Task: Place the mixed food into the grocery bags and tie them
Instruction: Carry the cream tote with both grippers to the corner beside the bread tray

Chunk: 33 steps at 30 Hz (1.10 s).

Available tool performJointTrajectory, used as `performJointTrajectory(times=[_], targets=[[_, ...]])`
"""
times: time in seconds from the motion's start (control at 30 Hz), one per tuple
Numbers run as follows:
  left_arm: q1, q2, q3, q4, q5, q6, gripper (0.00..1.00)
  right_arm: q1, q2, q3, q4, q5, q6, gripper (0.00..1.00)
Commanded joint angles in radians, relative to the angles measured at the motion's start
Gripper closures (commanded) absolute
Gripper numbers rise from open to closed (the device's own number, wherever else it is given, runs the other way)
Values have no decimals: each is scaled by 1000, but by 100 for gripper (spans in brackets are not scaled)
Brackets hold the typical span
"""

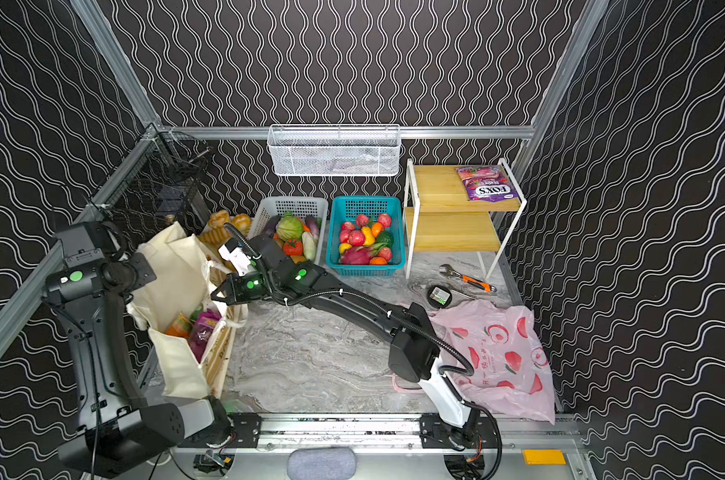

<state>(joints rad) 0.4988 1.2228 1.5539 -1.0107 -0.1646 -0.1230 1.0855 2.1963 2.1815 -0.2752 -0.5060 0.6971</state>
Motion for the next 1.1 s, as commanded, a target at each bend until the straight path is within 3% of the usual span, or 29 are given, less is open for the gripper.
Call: performJointTrajectory(times=[0.0,0.3,0.5,0.63,0.8,1.07], targets=[[43,28,13,191,-32,38,100,4,27,31,187,-18,57,100],[120,49,-46,243,-32,62,100,35,150,157,203,-23,91,100],[142,46,14,188,-26,46,100,47,136,167,209,-24,94,100],[142,40,-9,178,-58,51,100,54,126,150,214,-27,79,100],[146,29,-102,242,-140,75,100,55,166,149,236,-93,164,100],[157,61,-107,255,-159,79,100,55,221,186,222,-114,213,93]])
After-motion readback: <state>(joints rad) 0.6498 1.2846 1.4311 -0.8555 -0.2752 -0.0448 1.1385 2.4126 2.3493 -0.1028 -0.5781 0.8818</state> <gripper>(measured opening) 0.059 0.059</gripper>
